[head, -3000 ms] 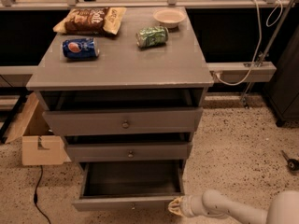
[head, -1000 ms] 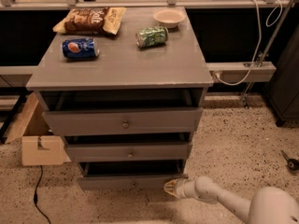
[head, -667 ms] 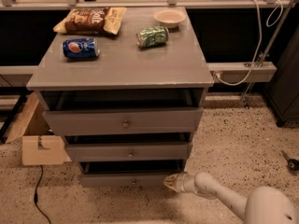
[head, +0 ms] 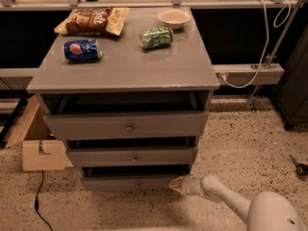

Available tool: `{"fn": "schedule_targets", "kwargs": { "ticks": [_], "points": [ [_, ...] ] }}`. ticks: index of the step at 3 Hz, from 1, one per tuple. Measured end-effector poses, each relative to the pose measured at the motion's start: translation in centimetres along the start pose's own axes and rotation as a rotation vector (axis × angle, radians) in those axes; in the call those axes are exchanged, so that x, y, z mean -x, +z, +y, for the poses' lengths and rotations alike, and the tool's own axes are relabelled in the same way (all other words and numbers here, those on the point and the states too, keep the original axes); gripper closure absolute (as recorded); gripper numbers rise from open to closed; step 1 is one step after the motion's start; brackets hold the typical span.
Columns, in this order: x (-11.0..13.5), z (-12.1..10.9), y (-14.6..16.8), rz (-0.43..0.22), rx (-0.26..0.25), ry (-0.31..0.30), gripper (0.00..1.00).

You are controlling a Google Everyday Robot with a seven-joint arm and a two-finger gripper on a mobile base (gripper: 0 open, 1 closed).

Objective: Close bottom drawer

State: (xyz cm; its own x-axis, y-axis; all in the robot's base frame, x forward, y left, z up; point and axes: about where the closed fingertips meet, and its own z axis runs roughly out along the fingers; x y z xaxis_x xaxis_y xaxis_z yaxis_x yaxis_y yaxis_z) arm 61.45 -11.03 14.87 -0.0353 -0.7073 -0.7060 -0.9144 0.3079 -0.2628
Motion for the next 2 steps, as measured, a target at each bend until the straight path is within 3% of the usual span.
{"fn": "schedule_targets", "kwargs": {
  "ticks": [1,2],
  "points": [
    [0.0,0.0,0.0,0.0,0.0,0.001,1.0],
    [-0.3,-1.9,0.4,-0.007,-0.014,0.03,1.0]
  ]
}}
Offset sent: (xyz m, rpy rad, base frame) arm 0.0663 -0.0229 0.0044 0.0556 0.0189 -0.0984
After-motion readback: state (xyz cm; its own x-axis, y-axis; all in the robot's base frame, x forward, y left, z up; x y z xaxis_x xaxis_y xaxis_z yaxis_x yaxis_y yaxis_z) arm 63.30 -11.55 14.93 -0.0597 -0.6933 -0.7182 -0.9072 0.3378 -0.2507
